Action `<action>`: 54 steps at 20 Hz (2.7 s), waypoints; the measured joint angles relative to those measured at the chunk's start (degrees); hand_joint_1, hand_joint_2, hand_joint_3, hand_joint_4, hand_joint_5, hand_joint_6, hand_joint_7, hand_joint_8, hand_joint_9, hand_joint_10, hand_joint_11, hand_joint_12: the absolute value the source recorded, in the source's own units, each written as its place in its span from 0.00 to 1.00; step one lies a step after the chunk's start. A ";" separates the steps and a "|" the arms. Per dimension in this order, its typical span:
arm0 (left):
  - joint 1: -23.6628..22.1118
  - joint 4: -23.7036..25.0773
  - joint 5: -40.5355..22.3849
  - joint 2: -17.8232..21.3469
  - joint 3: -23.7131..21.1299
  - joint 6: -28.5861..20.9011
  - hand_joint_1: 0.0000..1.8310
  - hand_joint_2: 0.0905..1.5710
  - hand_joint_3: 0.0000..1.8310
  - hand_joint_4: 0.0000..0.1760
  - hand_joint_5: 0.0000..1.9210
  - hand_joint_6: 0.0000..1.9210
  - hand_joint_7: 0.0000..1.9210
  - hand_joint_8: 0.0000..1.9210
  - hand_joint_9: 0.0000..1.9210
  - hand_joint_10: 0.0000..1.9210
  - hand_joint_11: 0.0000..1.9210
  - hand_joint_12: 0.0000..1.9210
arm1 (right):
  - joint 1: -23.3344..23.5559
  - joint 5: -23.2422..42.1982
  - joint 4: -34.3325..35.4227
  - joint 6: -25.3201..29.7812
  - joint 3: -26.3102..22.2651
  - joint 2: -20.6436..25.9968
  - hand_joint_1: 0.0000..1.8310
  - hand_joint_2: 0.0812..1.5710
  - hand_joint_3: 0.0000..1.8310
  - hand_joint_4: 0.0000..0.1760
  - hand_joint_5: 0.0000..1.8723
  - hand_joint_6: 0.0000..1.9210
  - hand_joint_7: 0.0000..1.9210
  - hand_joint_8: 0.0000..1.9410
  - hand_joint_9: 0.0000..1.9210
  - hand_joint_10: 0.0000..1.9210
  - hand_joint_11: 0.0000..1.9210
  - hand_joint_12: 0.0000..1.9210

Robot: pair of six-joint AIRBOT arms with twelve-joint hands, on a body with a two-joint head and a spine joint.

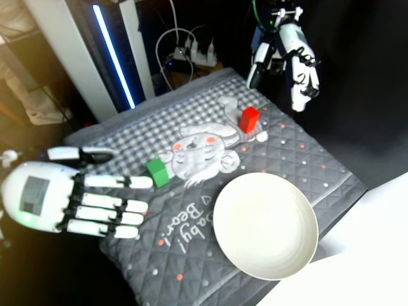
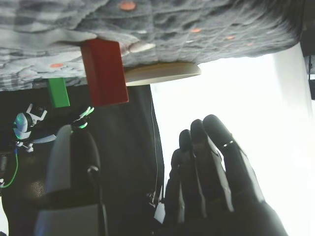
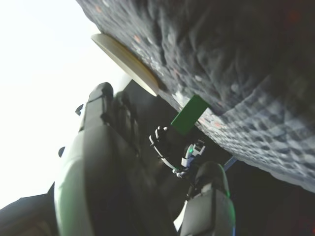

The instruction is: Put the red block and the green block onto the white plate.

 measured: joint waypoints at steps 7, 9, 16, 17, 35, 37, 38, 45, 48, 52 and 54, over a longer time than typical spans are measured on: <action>-6.45 5.95 5.84 -3.61 3.82 -1.38 0.41 0.52 0.00 0.04 0.11 0.01 0.06 0.01 0.04 0.01 0.00 0.16 | 4.22 -1.38 -3.13 1.18 2.25 -1.16 0.40 0.59 0.00 0.68 0.15 0.00 0.15 0.00 0.16 0.00 0.08 0.28; -7.13 8.79 6.29 -3.50 3.23 -2.43 0.43 0.49 0.00 0.24 0.11 0.00 0.05 0.00 0.03 0.00 0.00 0.14 | 12.48 -3.08 -8.72 1.25 2.97 -2.27 0.44 0.58 0.00 0.93 0.11 0.00 0.06 0.00 0.07 0.00 0.01 0.30; -8.92 10.97 10.91 -3.65 4.26 -2.47 0.45 0.49 0.00 0.08 0.10 0.00 0.05 0.00 0.04 0.00 0.00 0.23 | 15.82 -7.85 -16.48 1.57 4.07 -5.88 0.41 0.51 0.00 1.00 0.14 0.00 0.08 0.00 0.06 0.00 0.00 0.20; -9.31 12.20 11.78 -4.17 4.46 -2.56 0.45 0.50 0.00 0.19 0.10 0.00 0.06 0.00 0.06 0.00 0.00 0.21 | 15.82 -8.33 -15.91 1.57 4.37 -5.88 0.43 0.51 0.00 0.98 0.17 0.00 0.12 0.00 0.11 0.00 0.00 0.36; -11.82 15.65 19.23 -7.45 7.45 -4.20 0.49 0.56 0.00 0.00 0.35 0.00 0.44 0.00 0.41 0.04 0.09 0.68 | 15.82 -11.80 -15.56 1.57 5.68 -7.93 0.60 0.60 0.00 0.00 0.47 0.00 0.59 0.01 0.59 0.06 0.35 0.63; -11.82 15.50 19.19 -7.45 7.45 -4.20 0.49 0.56 0.00 0.00 0.35 0.00 0.44 0.00 0.40 0.03 0.08 0.67 | 15.82 -11.78 -15.32 1.57 5.70 -8.04 0.60 0.59 0.00 0.00 0.48 0.00 0.60 0.01 0.60 0.07 0.37 0.62; -11.82 15.26 19.19 -7.45 7.45 -4.20 0.49 0.56 0.00 0.00 0.35 0.00 0.44 0.00 0.39 0.02 0.08 0.64 | 15.82 -11.78 -15.04 1.55 5.70 -8.17 0.61 0.59 0.00 0.00 0.49 0.00 0.61 0.01 0.61 0.07 0.38 0.62; -11.52 14.69 19.08 -8.00 7.58 -4.20 0.61 0.63 0.00 0.00 0.50 0.01 0.55 0.01 0.50 0.05 0.17 0.67 | 15.82 -11.39 -14.32 1.57 6.05 -8.61 0.61 0.64 0.00 0.22 0.61 0.36 0.68 0.01 0.57 0.29 0.40 0.73; -11.47 14.43 18.93 -8.24 7.67 -4.26 0.70 0.65 0.00 0.00 0.69 0.06 0.57 0.53 0.54 0.46 0.35 0.84 | 15.82 -11.34 -14.29 1.64 6.38 -8.90 0.62 0.63 0.00 0.00 0.65 0.30 0.71 0.02 0.54 0.41 0.36 0.79; -11.45 14.14 18.78 -8.33 7.93 -4.39 0.70 0.66 0.00 0.00 0.67 0.07 0.53 0.62 0.49 0.64 0.38 0.92 | 15.82 -11.32 -13.66 1.90 6.67 -9.01 0.67 0.60 0.00 0.00 0.78 0.02 0.47 0.63 0.38 0.83 0.29 0.97; -11.34 13.92 18.62 -8.37 7.93 -4.42 0.70 0.68 0.00 0.00 0.63 0.13 0.50 0.67 0.46 0.75 0.34 0.99 | 15.82 -11.39 -13.60 1.95 6.80 -9.01 0.66 0.60 0.00 0.00 0.78 0.04 0.41 0.86 0.38 0.98 0.38 1.00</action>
